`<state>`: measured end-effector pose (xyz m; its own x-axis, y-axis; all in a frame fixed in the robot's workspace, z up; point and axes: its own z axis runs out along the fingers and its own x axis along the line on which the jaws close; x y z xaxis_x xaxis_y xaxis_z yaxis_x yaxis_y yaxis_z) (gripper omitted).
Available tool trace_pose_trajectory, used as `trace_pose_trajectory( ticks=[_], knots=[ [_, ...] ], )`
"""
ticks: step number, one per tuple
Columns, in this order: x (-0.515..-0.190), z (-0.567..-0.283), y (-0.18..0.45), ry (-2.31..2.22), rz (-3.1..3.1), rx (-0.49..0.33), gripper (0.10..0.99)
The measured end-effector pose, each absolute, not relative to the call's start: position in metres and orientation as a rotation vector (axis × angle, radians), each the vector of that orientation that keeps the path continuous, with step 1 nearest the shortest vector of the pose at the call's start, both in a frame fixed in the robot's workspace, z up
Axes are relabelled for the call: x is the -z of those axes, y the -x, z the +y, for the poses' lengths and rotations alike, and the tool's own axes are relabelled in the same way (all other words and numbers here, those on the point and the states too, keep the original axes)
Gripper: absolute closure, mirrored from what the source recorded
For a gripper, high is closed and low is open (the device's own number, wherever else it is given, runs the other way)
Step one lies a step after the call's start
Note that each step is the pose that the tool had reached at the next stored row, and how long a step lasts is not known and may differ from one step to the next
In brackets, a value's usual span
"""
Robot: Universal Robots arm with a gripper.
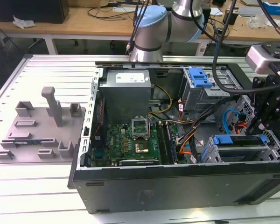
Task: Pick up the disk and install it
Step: 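Insert the first disk wire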
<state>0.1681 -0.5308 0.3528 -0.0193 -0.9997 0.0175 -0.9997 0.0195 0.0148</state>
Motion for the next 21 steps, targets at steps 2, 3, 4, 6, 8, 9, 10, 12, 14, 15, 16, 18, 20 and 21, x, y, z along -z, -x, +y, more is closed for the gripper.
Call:
trace_pose_trajectory(
  ticks=[2,3,4,6,8,9,10,12,14,15,16,18,20,21],
  knots=[
    [-0.3523,-0.5309,-0.1682,-2.184,-2.226,-0.003,0.922],
    [-0.3521,-0.531,-0.1681,-2.184,-2.227,-0.003,0.922],
    [-0.3519,-0.5311,-0.1682,-2.184,-2.227,-0.002,0.922],
    [-0.3515,-0.5317,-0.1681,-2.181,-2.229,-0.003,0.922],
    [-0.3512,-0.5317,-0.1681,-2.181,-2.229,-0.003,0.922],
    [-0.351,-0.5316,-0.1681,-2.181,-2.229,-0.003,0.922],
    [-0.3509,-0.5317,-0.1681,-2.181,-2.229,-0.003,0.922],
    [-0.3504,-0.5317,-0.1681,-2.181,-2.229,-0.003,0.922],
    [-0.3498,-0.5317,-0.1681,-2.181,-2.229,-0.003,0.922],
    [-0.3492,-0.5318,-0.1681,-2.181,-2.229,-0.003,0.922],
    [-0.3489,-0.5318,-0.1681,-2.181,-2.229,-0.003,0.922],
    [-0.3483,-0.5318,-0.1681,-2.181,-2.229,-0.003,0.922],
    [-0.3477,-0.5318,-0.1681,-2.181,-2.229,-0.003,0.922],
    [-0.3476,-0.5318,-0.1681,-2.181,-2.229,-0.003,0.922]
  ],
)
